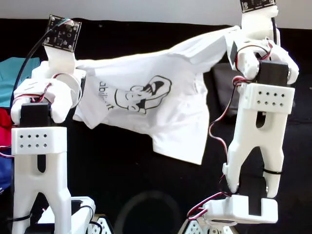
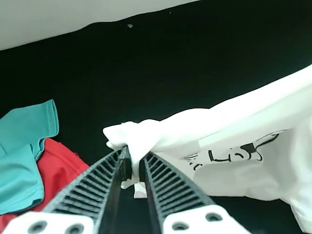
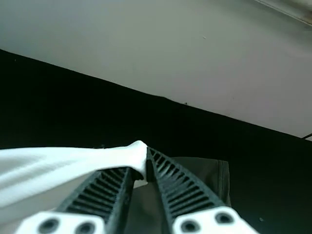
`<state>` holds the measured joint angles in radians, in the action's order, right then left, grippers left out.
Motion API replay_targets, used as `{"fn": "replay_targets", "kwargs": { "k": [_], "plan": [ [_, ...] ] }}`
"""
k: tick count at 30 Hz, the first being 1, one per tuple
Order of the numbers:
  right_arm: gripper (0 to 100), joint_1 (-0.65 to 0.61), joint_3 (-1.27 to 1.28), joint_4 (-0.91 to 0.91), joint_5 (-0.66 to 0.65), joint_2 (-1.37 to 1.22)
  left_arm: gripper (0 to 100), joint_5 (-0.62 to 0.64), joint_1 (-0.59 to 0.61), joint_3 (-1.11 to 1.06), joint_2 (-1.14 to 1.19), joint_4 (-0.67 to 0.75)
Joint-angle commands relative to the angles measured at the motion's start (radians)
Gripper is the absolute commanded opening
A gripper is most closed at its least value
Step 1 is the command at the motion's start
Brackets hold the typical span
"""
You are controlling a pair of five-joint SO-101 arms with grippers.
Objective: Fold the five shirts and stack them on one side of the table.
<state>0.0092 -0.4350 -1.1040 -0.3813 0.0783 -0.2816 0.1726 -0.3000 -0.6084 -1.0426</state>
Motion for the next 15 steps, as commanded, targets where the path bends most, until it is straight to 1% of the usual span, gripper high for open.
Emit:
{"fn": "replay_targets", "kwargs": {
  "k": [1, 4, 10, 13, 15],
  "plan": [
    [0.6, -0.001, -0.051, -0.064, 0.000, 0.136, 1, -0.008, 0.008, 0.119, -0.088, -0.170],
    [0.6, -0.001, -0.048, -0.122, 0.000, 0.222, 1, -0.008, 0.008, 0.173, -0.134, -0.287],
    [0.6, -0.005, -0.044, -0.275, 0.000, 0.364, 1, -0.008, 0.008, 0.229, -0.219, -0.462],
    [0.6, -0.007, -0.041, -0.387, 0.000, 0.387, 1, -0.008, 0.007, 0.189, -0.231, -0.531],
    [0.6, -0.007, -0.041, -0.450, 0.000, 0.377, 1, -0.008, 0.007, 0.119, -0.231, -0.540]
  ]
}}
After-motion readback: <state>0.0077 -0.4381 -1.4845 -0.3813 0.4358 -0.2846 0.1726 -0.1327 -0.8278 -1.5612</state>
